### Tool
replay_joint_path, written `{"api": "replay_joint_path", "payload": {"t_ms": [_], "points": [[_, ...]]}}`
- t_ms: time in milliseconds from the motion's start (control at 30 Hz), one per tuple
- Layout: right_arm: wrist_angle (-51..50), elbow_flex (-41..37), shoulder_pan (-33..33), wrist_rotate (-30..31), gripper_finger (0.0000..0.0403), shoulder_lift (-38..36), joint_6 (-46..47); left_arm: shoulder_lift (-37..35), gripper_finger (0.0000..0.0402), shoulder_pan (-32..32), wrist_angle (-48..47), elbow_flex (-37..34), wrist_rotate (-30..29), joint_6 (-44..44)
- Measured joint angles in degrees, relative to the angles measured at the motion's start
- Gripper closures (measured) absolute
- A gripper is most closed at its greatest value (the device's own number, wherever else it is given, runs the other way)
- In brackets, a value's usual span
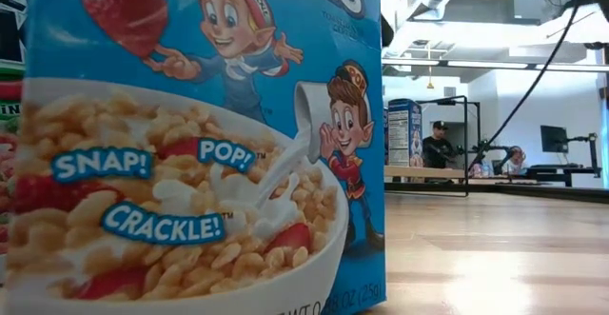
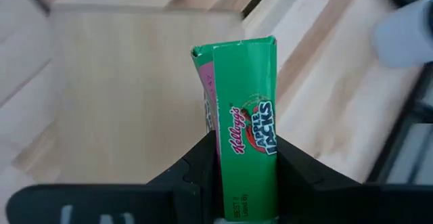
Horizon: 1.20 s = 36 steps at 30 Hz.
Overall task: Stack cereal on shelf
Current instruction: Put the middle green cereal box on the shelf
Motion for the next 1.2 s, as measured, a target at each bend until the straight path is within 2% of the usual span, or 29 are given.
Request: {"api": "replay_joint_path", "payload": {"t_ms": [200,367,700,1200], "points": [[-3.2,1.2,-1.4,-3.8,0.0278,2.4,-4.8,0.0,0.0109,1.4,0.1,0.0,-0.4,-1.0],[-1.8,1.2,-1.9,-6.6,0.0278,1.9,-6.5,0.0,0.0109,2.7,0.1,0.0,-2.3,-1.7],[-1.6,1.2,-2.2,-8.4,0.0278,3.2,-7.2,0.0,0.0109,5.0,0.1,0.0,-2.7,-1.7],[0.2,1.2,-2.6,-11.0,0.0278,4.9,-7.1,0.0,0.0109,5.1,-0.5,0.0,-3.1,-1.1]]}}
